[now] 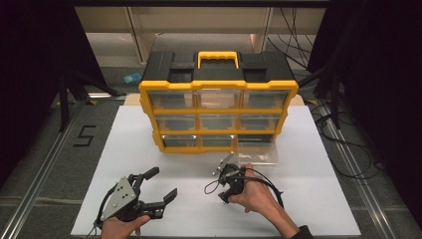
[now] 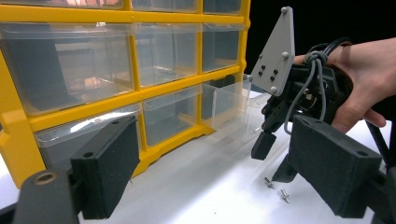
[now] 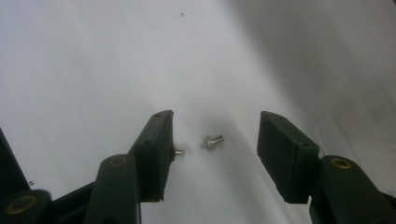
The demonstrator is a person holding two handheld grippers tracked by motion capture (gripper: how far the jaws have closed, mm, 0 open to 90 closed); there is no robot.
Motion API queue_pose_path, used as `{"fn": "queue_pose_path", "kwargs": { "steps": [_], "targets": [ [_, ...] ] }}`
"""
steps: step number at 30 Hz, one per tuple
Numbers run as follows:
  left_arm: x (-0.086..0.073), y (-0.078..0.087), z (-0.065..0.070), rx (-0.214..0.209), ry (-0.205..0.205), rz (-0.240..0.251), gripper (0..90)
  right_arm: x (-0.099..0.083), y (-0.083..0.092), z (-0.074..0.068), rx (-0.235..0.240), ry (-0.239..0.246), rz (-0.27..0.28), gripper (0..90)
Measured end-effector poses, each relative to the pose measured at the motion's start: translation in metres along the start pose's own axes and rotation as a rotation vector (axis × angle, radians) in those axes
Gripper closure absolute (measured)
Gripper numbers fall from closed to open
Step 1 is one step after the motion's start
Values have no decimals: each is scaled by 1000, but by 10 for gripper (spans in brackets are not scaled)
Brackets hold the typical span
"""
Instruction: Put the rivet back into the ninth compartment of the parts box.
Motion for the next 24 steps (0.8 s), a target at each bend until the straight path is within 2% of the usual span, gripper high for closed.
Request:
{"fn": "queue_pose_path", "kwargs": {
  "steps": [12, 16, 19, 22, 24],
  "targets": [
    [0, 0, 0, -2, 1, -1, 162, 0, -11, -2, -5, -51, -29, 559],
    [0, 0, 0, -1, -1, 0, 162, -1, -14, -1, -18, -49, -37, 594],
    [0, 0, 0, -1, 0, 0, 162, 0, -16, -2, -12, -58, -49, 625],
    [0, 0, 0, 1, -8, 2, 163, 0, -18, -1, -15, -42, -53, 659],
    [0, 0, 0, 1, -5, 2, 163, -2, -21, 0, -3, -55, -67, 678]
  ]
}}
Point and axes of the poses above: each handheld gripper's, and its own axes: y roughly backward along the jaws, x roughly out of its top, z roughly to its right, the point moved 1 cm from there along -y, roughly forward along the jaws, and after that the axes turned 5 degrees about y, right-handed, at the moved point
